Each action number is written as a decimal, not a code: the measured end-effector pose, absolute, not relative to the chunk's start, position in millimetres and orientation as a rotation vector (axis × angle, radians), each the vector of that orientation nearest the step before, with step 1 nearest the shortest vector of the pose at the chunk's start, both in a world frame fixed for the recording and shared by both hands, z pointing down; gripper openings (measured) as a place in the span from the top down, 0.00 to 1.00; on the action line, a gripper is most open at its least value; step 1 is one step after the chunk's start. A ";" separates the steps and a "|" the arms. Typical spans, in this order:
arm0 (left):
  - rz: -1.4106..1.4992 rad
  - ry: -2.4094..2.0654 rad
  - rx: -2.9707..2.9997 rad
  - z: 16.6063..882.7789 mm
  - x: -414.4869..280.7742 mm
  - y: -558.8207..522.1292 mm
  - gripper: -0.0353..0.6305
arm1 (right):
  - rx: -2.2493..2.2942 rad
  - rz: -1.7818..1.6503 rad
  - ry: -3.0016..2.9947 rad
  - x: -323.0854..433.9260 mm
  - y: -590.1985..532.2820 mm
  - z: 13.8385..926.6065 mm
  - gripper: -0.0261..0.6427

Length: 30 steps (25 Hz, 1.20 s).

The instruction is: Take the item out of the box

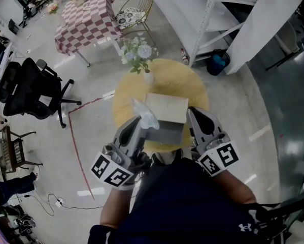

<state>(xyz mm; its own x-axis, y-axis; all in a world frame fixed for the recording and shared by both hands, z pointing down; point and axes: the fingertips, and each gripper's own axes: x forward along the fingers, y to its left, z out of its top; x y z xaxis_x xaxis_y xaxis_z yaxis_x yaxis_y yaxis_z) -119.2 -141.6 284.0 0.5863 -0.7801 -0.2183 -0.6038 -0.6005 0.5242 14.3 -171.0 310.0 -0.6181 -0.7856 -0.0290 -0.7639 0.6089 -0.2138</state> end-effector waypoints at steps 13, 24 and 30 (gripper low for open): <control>-0.591 -1.130 2.435 287.3 -121.5 -143.3 0.92 | -1.323 -0.307 2.720 13.7 -172.2 316.6 0.94; -0.585 -1.106 2.439 290.4 -118.6 -145.4 0.92 | -1.331 -0.320 2.721 13.9 -173.1 318.9 0.94; -0.578 -1.106 2.435 294.9 -118.2 -144.0 0.92 | -1.332 -0.324 2.720 15.2 -171.7 321.7 0.94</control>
